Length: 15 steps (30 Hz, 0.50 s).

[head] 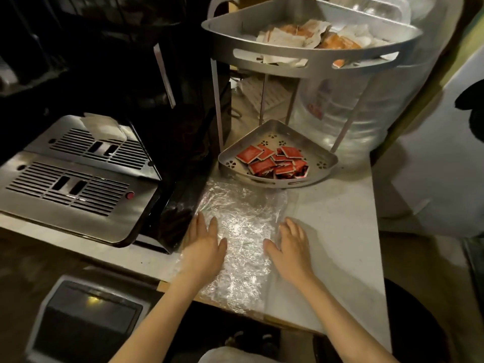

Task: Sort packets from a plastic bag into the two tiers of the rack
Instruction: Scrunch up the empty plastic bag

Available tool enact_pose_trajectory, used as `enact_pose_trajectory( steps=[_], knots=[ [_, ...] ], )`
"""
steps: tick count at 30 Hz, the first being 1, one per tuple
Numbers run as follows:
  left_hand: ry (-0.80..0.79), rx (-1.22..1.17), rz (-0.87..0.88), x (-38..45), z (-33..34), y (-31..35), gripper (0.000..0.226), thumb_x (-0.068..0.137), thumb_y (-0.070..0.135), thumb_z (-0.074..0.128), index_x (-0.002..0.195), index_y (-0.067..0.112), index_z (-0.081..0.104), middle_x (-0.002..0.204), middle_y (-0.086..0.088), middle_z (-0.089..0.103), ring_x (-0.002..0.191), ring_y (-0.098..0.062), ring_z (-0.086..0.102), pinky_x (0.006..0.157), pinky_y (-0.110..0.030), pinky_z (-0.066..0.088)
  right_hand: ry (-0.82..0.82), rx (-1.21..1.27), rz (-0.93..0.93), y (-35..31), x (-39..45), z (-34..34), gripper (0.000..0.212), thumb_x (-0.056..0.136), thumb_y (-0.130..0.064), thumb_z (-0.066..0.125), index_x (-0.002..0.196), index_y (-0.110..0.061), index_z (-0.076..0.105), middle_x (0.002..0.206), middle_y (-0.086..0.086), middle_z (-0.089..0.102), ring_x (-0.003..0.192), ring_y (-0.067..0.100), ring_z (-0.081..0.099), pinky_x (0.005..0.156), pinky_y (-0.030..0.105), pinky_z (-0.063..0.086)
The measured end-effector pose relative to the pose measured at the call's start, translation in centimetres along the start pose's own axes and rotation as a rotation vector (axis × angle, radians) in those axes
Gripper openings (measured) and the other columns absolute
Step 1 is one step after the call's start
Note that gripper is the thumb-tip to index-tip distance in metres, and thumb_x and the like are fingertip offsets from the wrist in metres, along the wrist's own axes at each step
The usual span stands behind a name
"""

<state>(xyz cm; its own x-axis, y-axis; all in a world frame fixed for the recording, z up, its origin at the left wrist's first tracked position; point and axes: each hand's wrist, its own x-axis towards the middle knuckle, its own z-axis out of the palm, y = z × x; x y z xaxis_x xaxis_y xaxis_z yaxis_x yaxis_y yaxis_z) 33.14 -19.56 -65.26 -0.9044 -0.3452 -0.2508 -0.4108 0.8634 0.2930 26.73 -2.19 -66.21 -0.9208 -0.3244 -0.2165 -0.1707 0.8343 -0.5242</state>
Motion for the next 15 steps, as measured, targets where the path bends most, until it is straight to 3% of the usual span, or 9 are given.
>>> enact_pose_trajectory(
  steps=[4,6,7,10,12,13,15],
  knots=[
    [0.004,0.025,0.024,0.2,0.5,-0.2,0.059,0.096,0.038,0.027,0.146,0.015,0.006,0.155,-0.017,-0.002,0.143,-0.029,-0.006,0.117,-0.045,0.002,-0.025,0.087,0.014,-0.5,-0.1,-0.4,0.037,0.090,-0.028,0.048,0.123,-0.011,0.051,0.152,0.009,0.028,0.141,0.026,0.019,0.117,0.039,0.015],
    [0.001,0.008,0.026,0.1,0.7,-0.1,0.059,0.095,0.037,0.029,0.146,0.016,0.007,0.156,-0.016,-0.002,0.143,-0.028,-0.005,0.117,-0.045,0.000,0.012,0.116,0.006,-0.8,-0.4,-0.6,0.012,0.089,-0.022,0.048,0.100,-0.016,0.050,0.137,0.010,0.047,0.132,0.028,0.034,0.110,0.039,0.028],
    [0.005,-0.015,0.025,0.1,0.8,0.1,0.058,0.095,0.036,0.032,0.145,0.016,0.010,0.156,-0.015,-0.001,0.143,-0.028,-0.004,0.116,-0.045,0.001,0.026,0.135,0.000,-1.0,-0.6,-0.6,0.012,0.089,-0.020,0.048,0.101,-0.017,0.049,0.130,0.007,0.052,0.127,0.027,0.039,0.105,0.037,0.034],
    [0.030,-0.142,0.006,0.0,0.7,0.5,0.057,0.092,0.028,0.040,0.143,0.014,0.018,0.155,-0.014,0.010,0.143,-0.027,0.006,0.117,-0.046,0.010,0.024,0.255,0.019,-1.0,-0.9,-1.0,0.042,0.090,-0.014,0.048,0.132,-0.015,0.043,0.126,0.002,0.053,0.120,0.022,0.047,0.093,0.034,0.042],
    [0.067,-0.264,-0.017,-0.1,0.4,0.8,0.059,0.089,0.019,0.047,0.142,0.011,0.022,0.153,-0.015,0.017,0.140,-0.030,0.018,0.112,-0.046,0.024,0.007,0.445,0.068,-1.0,-0.9,-1.5,0.049,0.091,-0.011,0.047,0.138,-0.020,0.035,0.118,0.002,0.053,0.088,0.015,0.059,0.069,0.026,0.049],
    [0.088,-0.329,-0.030,-0.2,0.2,1.0,0.059,0.087,0.014,0.050,0.141,0.010,0.024,0.152,-0.015,0.019,0.137,-0.032,0.024,0.109,-0.045,0.030,-0.008,0.556,0.099,-0.9,-0.8,-1.9,0.052,0.091,-0.009,0.047,0.140,-0.023,0.033,0.117,0.003,0.052,0.071,0.012,0.056,0.058,0.023,0.046],
    [0.125,-0.457,-0.072,-0.3,-0.4,1.1,0.060,0.084,0.010,0.055,0.138,0.011,0.028,0.150,-0.015,0.019,0.125,-0.037,0.042,0.098,-0.044,0.042,-0.018,0.749,0.176,-0.6,-0.6,-2.3,0.059,0.089,-0.003,0.049,0.140,-0.028,0.031,0.121,0.005,0.051,0.068,0.012,0.052,0.058,0.022,0.044]
  ],
)
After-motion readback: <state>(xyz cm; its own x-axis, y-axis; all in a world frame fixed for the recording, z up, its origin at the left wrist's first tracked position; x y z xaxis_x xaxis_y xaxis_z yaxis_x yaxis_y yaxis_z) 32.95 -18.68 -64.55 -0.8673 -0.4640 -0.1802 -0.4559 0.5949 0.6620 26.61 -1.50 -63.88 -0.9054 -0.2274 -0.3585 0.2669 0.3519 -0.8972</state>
